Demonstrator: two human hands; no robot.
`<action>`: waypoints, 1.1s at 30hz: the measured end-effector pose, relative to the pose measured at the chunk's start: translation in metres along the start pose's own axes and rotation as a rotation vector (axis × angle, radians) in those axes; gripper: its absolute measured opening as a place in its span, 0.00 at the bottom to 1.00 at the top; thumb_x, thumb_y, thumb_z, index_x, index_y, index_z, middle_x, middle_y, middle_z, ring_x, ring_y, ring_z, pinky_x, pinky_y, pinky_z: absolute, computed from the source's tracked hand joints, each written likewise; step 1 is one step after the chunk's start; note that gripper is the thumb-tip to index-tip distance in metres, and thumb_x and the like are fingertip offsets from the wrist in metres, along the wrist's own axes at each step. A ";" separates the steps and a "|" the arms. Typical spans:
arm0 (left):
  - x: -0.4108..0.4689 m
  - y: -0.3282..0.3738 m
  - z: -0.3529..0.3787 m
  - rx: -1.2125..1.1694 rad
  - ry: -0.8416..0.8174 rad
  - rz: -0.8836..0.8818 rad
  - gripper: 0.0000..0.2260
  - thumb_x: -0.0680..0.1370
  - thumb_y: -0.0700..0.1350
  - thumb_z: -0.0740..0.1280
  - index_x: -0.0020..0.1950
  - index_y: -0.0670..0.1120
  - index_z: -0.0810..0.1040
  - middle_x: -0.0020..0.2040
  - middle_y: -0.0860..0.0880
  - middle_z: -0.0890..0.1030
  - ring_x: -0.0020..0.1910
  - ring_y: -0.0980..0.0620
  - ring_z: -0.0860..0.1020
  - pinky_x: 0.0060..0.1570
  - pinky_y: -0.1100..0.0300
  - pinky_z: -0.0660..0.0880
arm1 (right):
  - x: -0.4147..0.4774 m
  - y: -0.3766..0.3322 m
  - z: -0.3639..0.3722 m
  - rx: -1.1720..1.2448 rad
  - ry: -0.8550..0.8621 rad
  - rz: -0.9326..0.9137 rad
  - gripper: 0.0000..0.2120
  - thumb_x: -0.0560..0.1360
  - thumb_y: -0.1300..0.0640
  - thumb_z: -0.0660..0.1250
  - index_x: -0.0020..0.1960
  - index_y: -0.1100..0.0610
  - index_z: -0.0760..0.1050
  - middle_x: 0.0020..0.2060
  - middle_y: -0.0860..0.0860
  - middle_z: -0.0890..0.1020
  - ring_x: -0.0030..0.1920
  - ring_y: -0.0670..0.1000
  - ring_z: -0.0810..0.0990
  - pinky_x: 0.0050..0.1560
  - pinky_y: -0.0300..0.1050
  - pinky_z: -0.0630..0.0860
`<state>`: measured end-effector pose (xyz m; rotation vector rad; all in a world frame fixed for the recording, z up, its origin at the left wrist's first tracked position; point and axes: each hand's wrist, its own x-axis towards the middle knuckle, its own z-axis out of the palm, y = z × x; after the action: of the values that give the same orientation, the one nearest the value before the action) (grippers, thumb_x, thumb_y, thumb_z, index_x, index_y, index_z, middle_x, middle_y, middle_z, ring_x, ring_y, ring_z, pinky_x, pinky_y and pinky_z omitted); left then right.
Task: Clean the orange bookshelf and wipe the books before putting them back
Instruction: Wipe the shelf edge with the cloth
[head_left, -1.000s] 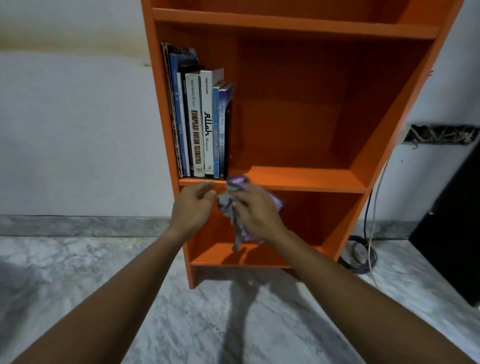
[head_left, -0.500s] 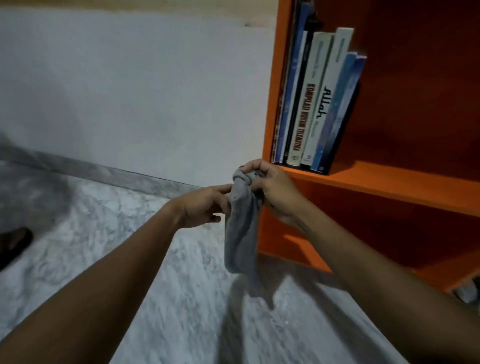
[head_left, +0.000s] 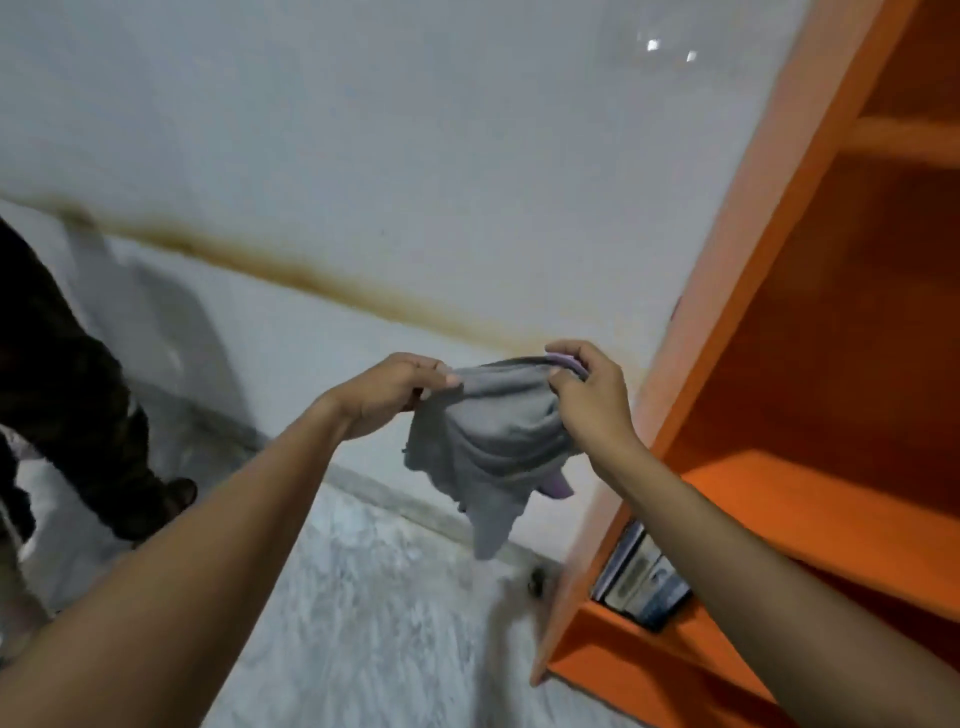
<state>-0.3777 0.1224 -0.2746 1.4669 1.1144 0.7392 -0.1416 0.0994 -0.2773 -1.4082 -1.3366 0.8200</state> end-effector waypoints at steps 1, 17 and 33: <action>-0.004 0.050 -0.017 -0.010 0.019 0.033 0.06 0.79 0.44 0.70 0.43 0.44 0.80 0.40 0.48 0.79 0.43 0.49 0.75 0.41 0.62 0.70 | 0.009 -0.044 -0.010 -0.039 0.023 0.027 0.16 0.76 0.65 0.61 0.51 0.48 0.81 0.47 0.44 0.83 0.51 0.51 0.81 0.53 0.50 0.79; 0.030 0.492 -0.073 0.169 0.054 0.652 0.13 0.76 0.41 0.75 0.59 0.48 0.80 0.39 0.47 0.82 0.34 0.55 0.78 0.35 0.64 0.75 | 0.105 -0.425 -0.117 0.086 0.404 -0.267 0.11 0.82 0.54 0.66 0.45 0.55 0.84 0.34 0.50 0.83 0.31 0.46 0.80 0.38 0.44 0.78; 0.193 0.552 -0.015 0.536 0.600 0.923 0.11 0.78 0.43 0.67 0.55 0.55 0.87 0.53 0.51 0.82 0.53 0.48 0.79 0.53 0.52 0.78 | 0.289 -0.434 -0.152 0.389 0.981 -0.257 0.13 0.75 0.64 0.73 0.39 0.50 0.73 0.40 0.51 0.85 0.43 0.54 0.86 0.46 0.52 0.84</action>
<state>-0.1879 0.3276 0.2386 2.3509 1.0804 1.6957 -0.0851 0.3083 0.2204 -1.0535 -0.5296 0.1275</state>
